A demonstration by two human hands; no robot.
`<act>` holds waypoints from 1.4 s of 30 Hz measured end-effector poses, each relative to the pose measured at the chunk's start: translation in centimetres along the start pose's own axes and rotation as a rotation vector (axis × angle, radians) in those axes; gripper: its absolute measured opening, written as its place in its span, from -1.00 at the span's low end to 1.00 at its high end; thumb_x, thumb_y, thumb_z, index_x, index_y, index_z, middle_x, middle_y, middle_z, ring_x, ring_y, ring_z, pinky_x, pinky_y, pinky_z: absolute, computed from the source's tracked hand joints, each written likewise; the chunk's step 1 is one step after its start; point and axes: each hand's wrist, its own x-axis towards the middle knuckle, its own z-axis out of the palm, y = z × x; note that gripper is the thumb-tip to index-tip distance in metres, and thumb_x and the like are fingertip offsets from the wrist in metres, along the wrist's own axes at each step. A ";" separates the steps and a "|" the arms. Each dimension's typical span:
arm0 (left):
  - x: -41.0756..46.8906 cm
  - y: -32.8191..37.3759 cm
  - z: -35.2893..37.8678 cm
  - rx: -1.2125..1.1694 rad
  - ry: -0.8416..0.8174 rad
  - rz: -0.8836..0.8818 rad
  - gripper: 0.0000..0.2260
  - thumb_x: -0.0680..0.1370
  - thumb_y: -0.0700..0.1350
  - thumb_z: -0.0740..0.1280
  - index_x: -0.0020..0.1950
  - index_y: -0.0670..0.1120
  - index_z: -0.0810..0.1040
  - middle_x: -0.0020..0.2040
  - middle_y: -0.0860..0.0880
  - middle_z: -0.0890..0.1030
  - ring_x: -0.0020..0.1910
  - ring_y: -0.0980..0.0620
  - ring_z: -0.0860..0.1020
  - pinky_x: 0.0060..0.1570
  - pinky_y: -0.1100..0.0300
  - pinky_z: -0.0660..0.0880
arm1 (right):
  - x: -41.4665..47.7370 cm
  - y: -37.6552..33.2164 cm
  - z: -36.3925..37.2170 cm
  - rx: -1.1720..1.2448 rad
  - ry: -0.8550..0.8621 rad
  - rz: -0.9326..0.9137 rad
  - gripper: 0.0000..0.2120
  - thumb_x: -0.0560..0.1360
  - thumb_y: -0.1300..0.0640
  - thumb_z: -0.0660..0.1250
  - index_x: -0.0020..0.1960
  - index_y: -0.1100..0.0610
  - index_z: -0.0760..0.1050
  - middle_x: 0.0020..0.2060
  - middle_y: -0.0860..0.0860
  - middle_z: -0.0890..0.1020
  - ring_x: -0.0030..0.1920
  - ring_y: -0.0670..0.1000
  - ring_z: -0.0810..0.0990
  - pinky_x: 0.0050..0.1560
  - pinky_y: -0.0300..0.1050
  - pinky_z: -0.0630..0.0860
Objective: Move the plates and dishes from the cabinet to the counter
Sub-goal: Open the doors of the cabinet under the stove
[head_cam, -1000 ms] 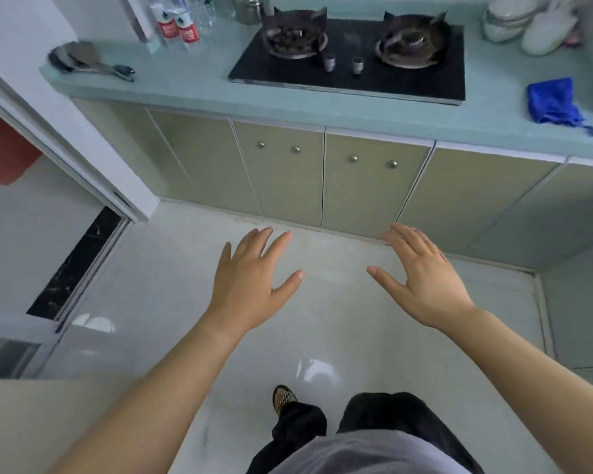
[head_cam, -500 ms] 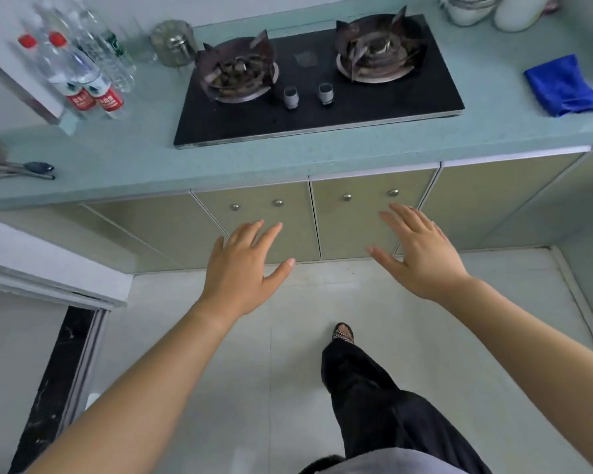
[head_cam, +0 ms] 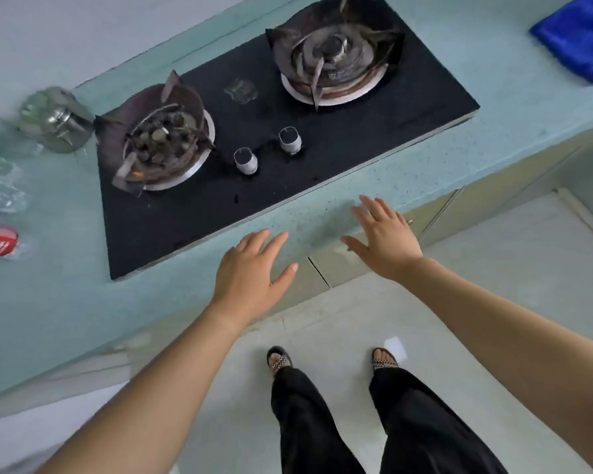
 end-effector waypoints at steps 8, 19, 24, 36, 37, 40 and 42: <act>9.8 -3.5 5.2 -0.025 -0.101 0.521 -0.52 0.53 0.12 0.06 0.44 0.05 0.29 0.48 -0.08 0.28 0.45 -0.09 0.22 0.42 -0.07 0.16 | 0.0 -1.8 5.0 0.215 0.377 0.279 -0.49 0.52 -0.06 0.25 0.36 0.21 0.35 0.43 0.12 0.31 0.46 0.15 0.19 0.44 0.02 0.19; 10.8 -4.5 6.9 -0.151 0.031 0.619 -0.56 0.53 0.05 0.12 0.41 0.04 0.35 0.46 -0.06 0.31 0.43 -0.05 0.23 0.41 0.01 0.13 | -0.3 -8.8 11.6 0.961 0.645 0.764 -0.45 0.47 -0.08 0.30 0.39 0.09 0.29 0.20 -0.02 0.47 0.10 -0.12 0.45 0.12 -0.18 0.46; 11.0 -4.6 7.0 -0.167 0.074 0.647 -0.57 0.53 0.04 0.13 0.40 0.02 0.38 0.45 -0.07 0.32 0.42 -0.03 0.24 0.41 0.16 0.04 | 2.2 -10.1 11.7 1.182 0.723 0.681 -0.63 0.46 -0.09 0.32 0.23 -0.08 0.36 0.08 -0.12 0.53 0.02 -0.16 0.54 0.02 -0.17 0.54; 10.9 -4.7 7.2 -0.170 0.080 0.656 -0.57 0.52 0.06 0.12 0.39 0.04 0.38 0.44 -0.06 0.34 0.42 -0.07 0.25 0.40 0.08 0.10 | 2.3 -10.8 12.5 1.552 0.956 0.724 -0.59 0.41 0.17 0.43 0.11 -0.19 0.38 -0.15 -0.11 0.50 -0.27 -0.21 0.52 -0.29 -0.42 0.47; 10.9 -4.6 7.2 -0.169 0.077 0.669 -0.57 0.53 0.06 0.11 0.39 0.05 0.38 0.44 -0.05 0.34 0.42 -0.06 0.24 0.40 0.06 0.09 | 2.0 -10.7 12.9 1.510 0.971 0.762 -0.56 0.41 0.16 0.44 0.19 -0.15 0.38 -0.16 -0.12 0.48 -0.27 -0.20 0.50 -0.28 -0.42 0.47; 10.6 -4.6 7.1 -0.149 0.049 0.729 -0.58 0.54 0.08 0.07 0.38 0.09 0.38 0.45 -0.01 0.34 0.44 -0.03 0.23 0.42 0.00 0.01 | 1.4 -10.5 13.8 1.368 0.983 0.890 -0.45 0.43 0.19 0.42 0.38 0.07 0.34 -0.14 -0.06 0.48 -0.24 -0.10 0.46 -0.13 -0.37 0.52; 10.6 -4.6 7.1 -0.131 0.041 0.758 -0.59 0.55 0.09 0.06 0.38 0.11 0.38 0.45 0.00 0.33 0.45 -0.04 0.23 0.42 0.01 -0.03 | 1.1 -10.2 14.1 1.305 0.988 0.934 -0.45 0.44 0.25 0.39 0.38 0.09 0.34 -0.17 -0.05 0.45 -0.29 -0.09 0.42 -0.18 -0.41 0.49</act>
